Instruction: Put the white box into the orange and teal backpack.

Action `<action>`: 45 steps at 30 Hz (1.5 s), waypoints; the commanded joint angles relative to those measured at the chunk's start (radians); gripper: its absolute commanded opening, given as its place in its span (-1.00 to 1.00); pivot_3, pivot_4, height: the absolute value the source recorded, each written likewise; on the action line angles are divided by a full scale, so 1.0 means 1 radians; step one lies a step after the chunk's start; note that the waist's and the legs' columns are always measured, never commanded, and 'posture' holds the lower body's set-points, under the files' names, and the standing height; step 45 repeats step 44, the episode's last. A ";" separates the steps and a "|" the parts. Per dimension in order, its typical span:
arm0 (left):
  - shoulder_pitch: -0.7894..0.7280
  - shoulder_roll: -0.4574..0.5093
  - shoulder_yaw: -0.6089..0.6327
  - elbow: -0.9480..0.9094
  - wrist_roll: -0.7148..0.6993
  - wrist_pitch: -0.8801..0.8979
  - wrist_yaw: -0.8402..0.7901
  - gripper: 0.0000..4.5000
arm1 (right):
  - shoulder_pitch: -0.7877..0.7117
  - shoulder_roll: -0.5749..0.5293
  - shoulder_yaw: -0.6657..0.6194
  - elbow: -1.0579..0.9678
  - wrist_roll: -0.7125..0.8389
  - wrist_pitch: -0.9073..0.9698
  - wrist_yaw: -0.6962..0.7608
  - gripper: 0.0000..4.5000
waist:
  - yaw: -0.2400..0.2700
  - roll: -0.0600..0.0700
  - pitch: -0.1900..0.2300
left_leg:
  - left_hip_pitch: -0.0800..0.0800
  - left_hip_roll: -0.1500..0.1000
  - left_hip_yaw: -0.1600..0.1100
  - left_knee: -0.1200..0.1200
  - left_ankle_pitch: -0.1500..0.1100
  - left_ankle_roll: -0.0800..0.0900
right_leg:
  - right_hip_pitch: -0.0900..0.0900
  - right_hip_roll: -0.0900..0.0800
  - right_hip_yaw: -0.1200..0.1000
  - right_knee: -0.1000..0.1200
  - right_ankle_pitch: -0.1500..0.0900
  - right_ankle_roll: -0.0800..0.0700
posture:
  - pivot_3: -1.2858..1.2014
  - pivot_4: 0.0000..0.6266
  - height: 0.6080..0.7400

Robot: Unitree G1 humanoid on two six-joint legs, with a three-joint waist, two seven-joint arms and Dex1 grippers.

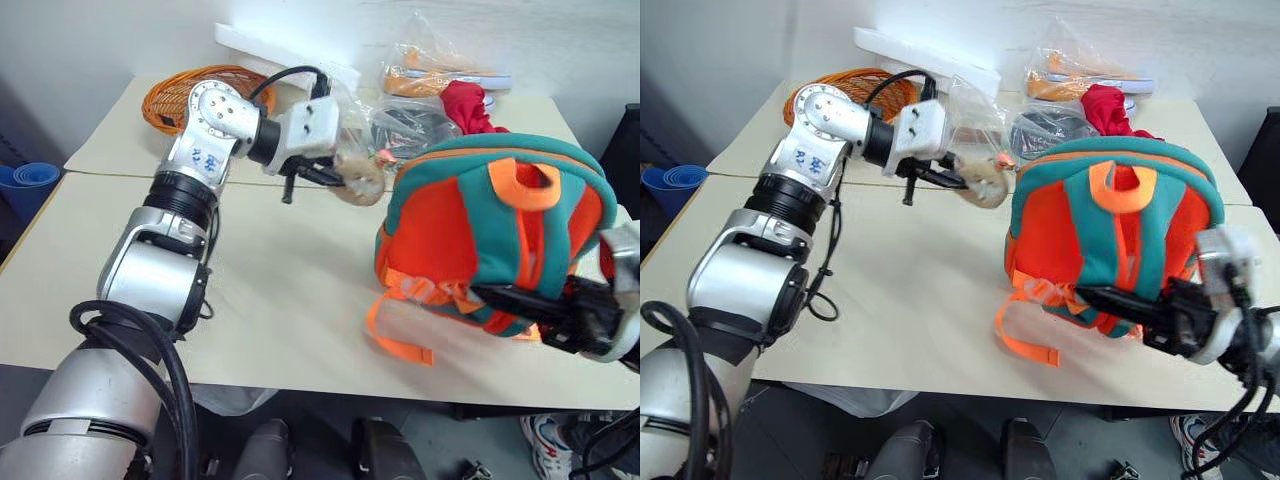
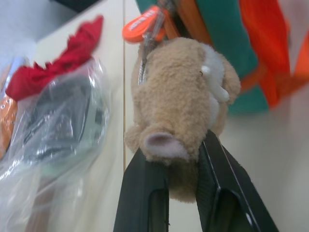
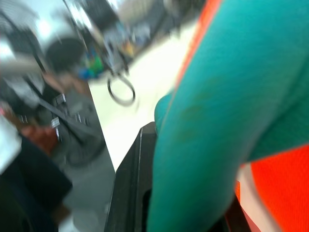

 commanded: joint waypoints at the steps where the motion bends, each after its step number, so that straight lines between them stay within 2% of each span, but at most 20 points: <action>1: 0.057 0.020 -0.047 -0.010 0.073 -0.123 0.024 -0.84 | -0.011 0.001 -0.076 0.006 0.126 -0.001 -0.027 -1.00 | 0.004 0.000 0.000 | 0.000 0.000 0.000 0.000 0.000 0.000 | 0.000 0.000 0.000 0.000 0.000 0.000 | 0.03 -0.52 1.00; 5: 0.127 0.012 -0.127 -0.042 0.195 -0.276 0.155 -0.84 | 0.017 -0.005 -0.077 -0.003 0.109 0.004 -0.017 -1.00 | 0.005 0.000 0.000 | -0.001 -0.001 0.000 0.000 0.000 0.000 | 0.000 -0.001 0.000 -0.001 0.000 0.000 | 0.03 -0.52 1.00; 10: 0.121 -0.046 -0.149 -0.004 0.277 -0.293 0.354 -0.84 | 0.052 -0.017 -0.063 -0.033 0.056 -0.001 0.034 -1.00 | 0.006 0.000 0.000 | -0.001 -0.001 0.000 0.001 -0.001 0.001 | 0.000 -0.001 0.000 -0.001 0.000 0.000 | 0.03 -0.52 1.00; 15: 0.214 -0.105 -0.176 -0.072 0.270 -0.312 0.332 -0.84 | 0.033 0.004 0.002 -0.046 -0.072 -0.048 0.008 -1.00 | 0.003 0.000 0.000 | -0.001 -0.001 0.000 0.001 -0.001 0.001 | 0.000 -0.001 0.000 0.000 0.000 0.001 | 0.03 -0.52 1.00; 19: 0.280 -0.102 -0.180 -0.139 0.260 -0.288 0.295 -0.84 | 0.003 0.018 0.098 -0.061 -0.257 -0.123 -0.044 -1.00 | 0.004 0.000 0.000 | -0.001 0.000 0.000 0.001 -0.001 0.001 | 0.000 -0.001 0.000 0.001 0.000 0.001 | 0.03 -0.52 1.00; 24: 0.344 -0.062 -0.094 -0.230 0.128 -0.113 0.174 -0.84 | 0.011 0.004 0.140 -0.039 -0.382 -0.154 -0.048 -1.00 | 0.005 0.000 0.000 | -0.001 -0.001 0.000 0.003 0.000 0.001 | 0.000 -0.001 0.000 0.000 0.000 0.001 | 0.03 -0.52 1.00; 25: 0.361 -0.052 -0.076 -0.260 0.096 -0.066 0.144 -0.69 | 0.018 -0.005 0.135 -0.033 -0.396 -0.154 -0.036 -1.00 | 0.004 0.000 0.000 | -0.001 -0.001 0.000 0.003 -0.001 0.001 | 0.000 -0.001 0.000 0.001 0.000 0.001 | 0.03 -0.52 1.00; 29: 0.454 0.018 0.038 -0.484 -0.117 0.297 -0.020 -0.16 | 0.054 -0.083 0.036 0.055 -0.397 -0.104 0.059 -0.43 | -0.004 0.000 0.000 | -0.001 0.000 0.001 0.003 0.000 0.001 | 0.000 -0.001 0.000 0.002 0.000 0.000 | 0.03 -0.52 1.00; 33: 0.518 0.153 0.166 -0.672 -0.306 0.631 -0.117 0.40 | 0.161 -0.203 -0.149 0.186 -0.446 -0.064 0.267 0.18 | -0.008 0.000 0.000 | -0.001 0.001 0.000 0.004 0.000 0.001 | 0.000 0.000 0.000 0.004 0.000 0.000 | 0.03 -0.52 1.00; 35: 0.537 0.213 0.212 -0.731 -0.370 0.734 -0.140 0.69 | 0.202 -0.246 -0.226 0.251 -0.462 -0.041 0.352 0.51 | -0.010 0.000 0.000 | 0.000 0.001 0.000 0.003 -0.001 0.001 | 0.001 0.000 0.000 0.004 0.000 0.000 | 0.03 -0.52 1.00; 38: 0.543 0.322 0.309 -0.805 -0.476 0.884 -0.163 1.00 | 0.231 -0.308 -0.345 0.403 -0.491 0.006 0.460 0.93 | -0.010 0.000 0.000 | 0.001 0.001 0.000 0.003 -0.001 0.001 | 0.001 0.000 0.000 0.003 0.000 0.000 | 0.03 -0.52 1.00; 41: 0.544 0.400 0.406 -0.863 -0.560 0.980 -0.138 1.00 | 0.226 -0.317 -0.379 0.514 -0.568 -0.045 0.478 0.97 | -0.013 0.000 0.000 | 0.001 0.001 -0.001 0.003 -0.001 0.001 | 0.002 -0.001 0.000 0.001 0.000 -0.001 | 0.03 -0.52 1.00; 45: 0.565 0.398 0.449 -0.910 -0.591 1.006 -0.067 1.00 | 0.189 -0.266 -0.346 0.523 -0.604 -0.096 0.428 0.97 | -0.013 0.000 0.000 | 0.001 0.001 -0.002 0.003 -0.001 0.001 | 0.003 -0.002 -0.001 0.000 0.000 -0.001 | 0.03 -0.52 1.00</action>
